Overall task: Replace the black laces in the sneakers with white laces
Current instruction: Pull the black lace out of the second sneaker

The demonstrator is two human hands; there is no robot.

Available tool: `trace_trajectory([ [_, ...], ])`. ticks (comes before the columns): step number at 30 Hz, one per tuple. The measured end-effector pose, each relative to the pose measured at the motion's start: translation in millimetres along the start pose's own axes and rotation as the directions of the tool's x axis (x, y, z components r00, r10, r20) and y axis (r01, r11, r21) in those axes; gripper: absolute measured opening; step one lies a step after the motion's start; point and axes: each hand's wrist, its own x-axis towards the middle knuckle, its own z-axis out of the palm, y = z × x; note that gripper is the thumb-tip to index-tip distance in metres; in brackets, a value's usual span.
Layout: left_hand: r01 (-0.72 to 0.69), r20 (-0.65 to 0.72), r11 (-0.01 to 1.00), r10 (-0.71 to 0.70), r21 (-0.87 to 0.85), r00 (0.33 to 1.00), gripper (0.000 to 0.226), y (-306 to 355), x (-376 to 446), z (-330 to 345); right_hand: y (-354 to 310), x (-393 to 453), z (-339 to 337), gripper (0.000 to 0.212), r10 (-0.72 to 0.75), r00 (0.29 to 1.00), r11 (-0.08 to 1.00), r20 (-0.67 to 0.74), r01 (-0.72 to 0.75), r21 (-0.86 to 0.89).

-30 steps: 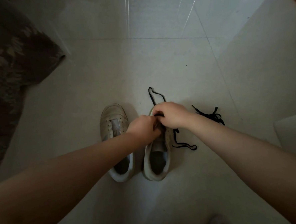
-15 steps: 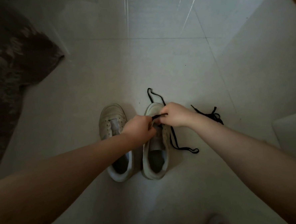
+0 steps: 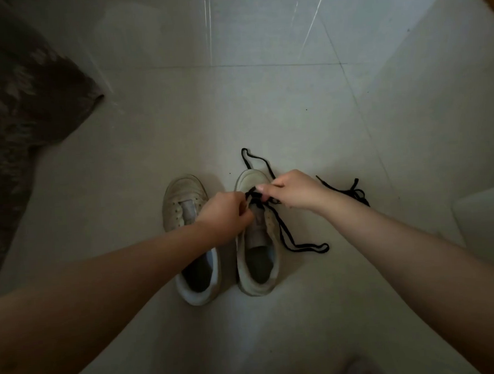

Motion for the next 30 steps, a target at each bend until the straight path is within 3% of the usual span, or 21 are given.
trace_trajectory([
  [2,0.002,0.015,1.000,-0.002,0.017,1.000,0.016,1,1,-1,-3,3,8,0.034,-0.111,0.991,0.992,-0.077,0.105,-0.077],
  [4,0.006,0.027,1.000,-0.007,0.020,1.000,0.020,0,1,0,-10,3,8,0.023,-0.162,0.970,0.981,-0.180,0.178,0.079],
  [5,0.013,0.029,1.000,-0.014,0.022,0.999,0.023,0,1,1,-12,5,2,0.020,-0.126,0.960,0.946,-0.249,0.191,0.260],
  [7,0.038,0.038,0.999,-0.039,0.023,0.999,0.024,-3,2,0,-15,7,-16,0.019,0.058,0.942,0.734,-0.331,0.184,0.653],
  [9,0.067,0.047,0.998,-0.067,0.005,0.997,0.022,-5,2,-1,-8,8,-28,0.021,0.217,0.938,0.572,-0.269,0.101,0.814],
  [10,0.078,0.046,0.997,-0.078,0.001,0.996,0.022,-5,3,-1,-3,10,-28,0.023,0.255,0.938,0.587,-0.234,0.042,0.809],
  [11,0.084,0.049,0.997,-0.084,0.002,0.995,0.022,-4,2,-1,2,10,-24,0.025,0.266,0.939,0.691,-0.218,-0.028,0.722],
  [12,0.085,0.056,0.996,-0.085,0.006,0.995,0.022,-2,2,0,9,11,-17,0.022,0.256,0.937,0.843,-0.238,-0.096,0.529],
  [13,0.084,0.060,0.996,-0.085,0.009,0.995,0.022,-1,3,1,16,10,-10,0.019,0.222,0.928,0.954,-0.299,-0.143,0.265],
  [14,0.086,0.064,0.996,-0.086,0.016,0.994,0.022,1,3,2,20,9,-4,0.031,0.142,0.910,0.989,-0.389,-0.145,0.020],
  [15,0.088,0.064,0.996,-0.089,0.024,0.994,0.023,2,3,1,19,7,0,0.048,-0.028,0.899,0.984,-0.437,-0.053,-0.172],
  [17,0.086,0.051,0.995,-0.088,0.042,0.995,0.023,3,3,0,9,6,8,0.048,-0.409,0.852,0.875,-0.326,0.265,-0.405],
  [18,0.079,0.041,0.996,-0.081,0.047,0.996,0.021,4,3,0,1,6,12,0.040,-0.513,0.835,0.800,-0.200,0.380,-0.465],
  [20,0.054,0.029,0.997,-0.056,0.047,0.998,0.018,5,1,0,-13,9,23,0.034,-0.552,0.833,0.690,-0.026,0.439,-0.575],
  [23,0.041,0.029,0.998,-0.042,0.038,0.999,0.020,4,0,2,-21,14,36,0.027,-0.645,0.763,0.605,-0.042,0.477,-0.638],
  [25,0.079,0.007,0.997,-0.079,0.014,0.997,0.026,2,-3,3,-23,15,33,0.028,-0.633,0.772,0.599,-0.054,0.444,-0.667],
  [27,0.108,-0.001,0.994,-0.108,0.003,0.994,0.028,-1,-6,4,-16,21,20,0.031,-0.538,0.806,0.733,-0.247,0.302,-0.609],
  [29,0.119,0.020,0.993,-0.119,-0.013,0.993,0.027,-4,-7,4,-10,24,-3,0.023,-0.311,0.783,0.919,-0.538,0.104,-0.380],
  [30,0.122,0.030,0.992,-0.121,-0.023,0.992,0.025,-4,-8,4,-5,27,-12,0.020,-0.197,0.776,0.964,-0.599,0.041,-0.264],
])
